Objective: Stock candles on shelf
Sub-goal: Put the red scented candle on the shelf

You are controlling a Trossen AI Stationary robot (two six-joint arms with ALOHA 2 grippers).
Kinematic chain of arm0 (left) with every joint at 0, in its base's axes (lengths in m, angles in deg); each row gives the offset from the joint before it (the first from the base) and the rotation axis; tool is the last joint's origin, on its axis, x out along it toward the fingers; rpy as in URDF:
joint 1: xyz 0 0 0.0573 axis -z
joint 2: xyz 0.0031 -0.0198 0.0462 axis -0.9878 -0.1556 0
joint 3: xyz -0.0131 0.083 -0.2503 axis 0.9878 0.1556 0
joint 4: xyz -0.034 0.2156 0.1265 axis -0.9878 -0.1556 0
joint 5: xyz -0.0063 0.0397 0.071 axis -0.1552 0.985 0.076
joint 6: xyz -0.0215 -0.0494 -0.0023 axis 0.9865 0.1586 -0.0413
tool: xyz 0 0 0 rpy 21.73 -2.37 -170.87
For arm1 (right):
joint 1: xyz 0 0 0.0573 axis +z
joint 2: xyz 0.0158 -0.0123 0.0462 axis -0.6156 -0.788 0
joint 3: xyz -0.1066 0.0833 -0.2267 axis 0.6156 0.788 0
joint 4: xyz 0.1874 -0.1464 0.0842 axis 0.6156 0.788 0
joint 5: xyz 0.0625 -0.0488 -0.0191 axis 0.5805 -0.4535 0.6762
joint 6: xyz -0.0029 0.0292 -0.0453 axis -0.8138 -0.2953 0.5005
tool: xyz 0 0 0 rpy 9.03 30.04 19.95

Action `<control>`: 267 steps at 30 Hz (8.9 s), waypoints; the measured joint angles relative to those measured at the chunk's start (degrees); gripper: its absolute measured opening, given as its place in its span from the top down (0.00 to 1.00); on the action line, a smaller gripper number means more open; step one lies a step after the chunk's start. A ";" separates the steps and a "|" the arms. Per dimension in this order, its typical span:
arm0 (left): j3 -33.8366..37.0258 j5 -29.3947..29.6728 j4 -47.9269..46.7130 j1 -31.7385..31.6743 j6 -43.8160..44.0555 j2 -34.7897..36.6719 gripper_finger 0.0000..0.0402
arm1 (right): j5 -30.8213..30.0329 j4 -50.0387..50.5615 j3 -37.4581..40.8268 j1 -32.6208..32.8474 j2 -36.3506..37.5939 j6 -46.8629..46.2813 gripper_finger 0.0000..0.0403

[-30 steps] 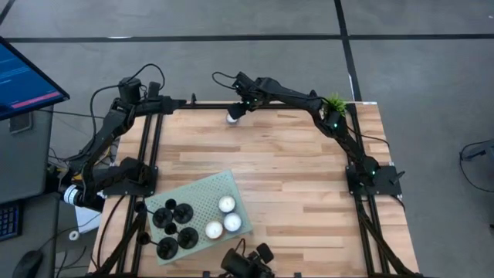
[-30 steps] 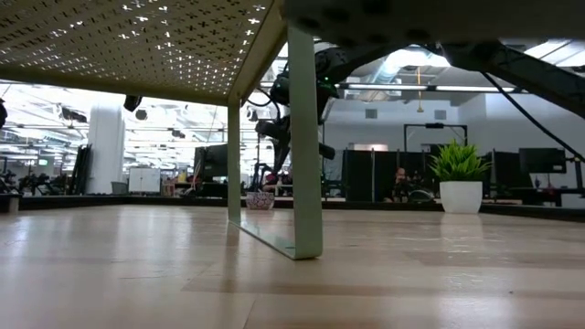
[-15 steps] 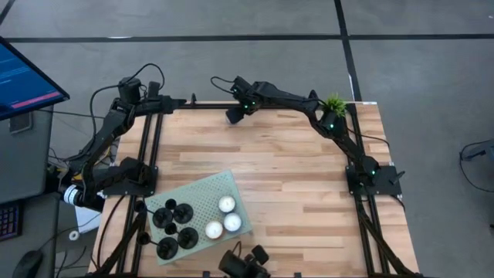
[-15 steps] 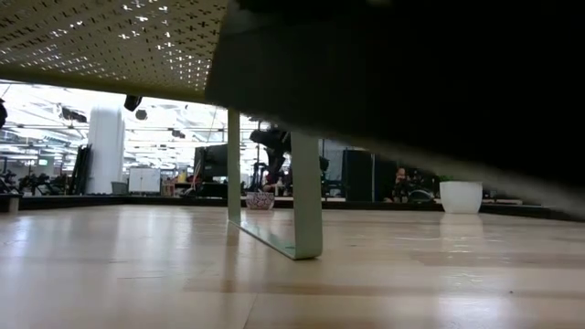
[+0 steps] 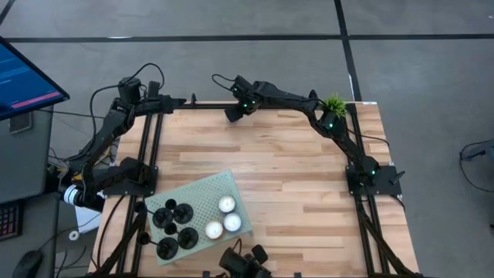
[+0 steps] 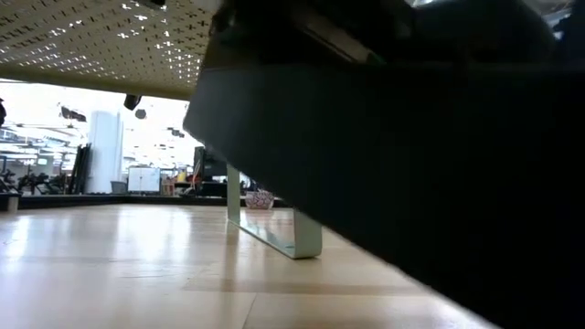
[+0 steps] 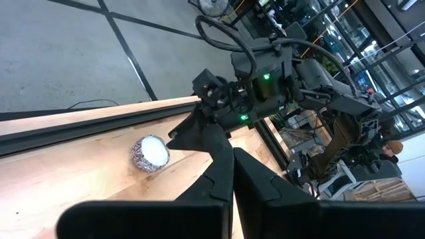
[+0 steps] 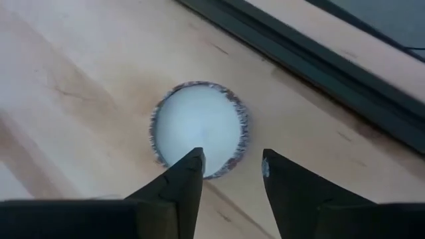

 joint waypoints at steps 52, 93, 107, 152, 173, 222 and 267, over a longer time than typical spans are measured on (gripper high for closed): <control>0.00 -0.04 1.74 0.00 1.45 -0.04 0.99 | 12.05 -1.25 -0.02 -3.09 -1.57 -1.96 0.70; -0.02 -0.06 3.87 0.00 1.53 -0.04 0.98 | -4.35 21.43 -4.81 -0.73 1.73 55.75 0.76; -0.02 0.17 4.04 0.00 1.31 -0.04 0.98 | -8.79 15.78 -4.81 0.22 1.75 68.50 0.58; -6.10 60.76 21.86 38.66 11.15 -40.02 0.95 | -5.66 41.84 -4.81 18.78 45.14 30.12 0.71; -13.09 66.42 27.30 40.72 13.54 -54.96 0.48 | -6.42 42.07 -4.81 26.40 45.29 25.21 0.71; -15.15 62.73 19.17 38.41 16.28 -57.11 0.98 | -6.15 42.05 -4.81 30.86 45.27 21.31 0.71; -15.02 47.14 -24.03 67.41 7.50 -7.69 1.00 | -10.46 42.05 -4.76 31.17 46.10 16.35 0.71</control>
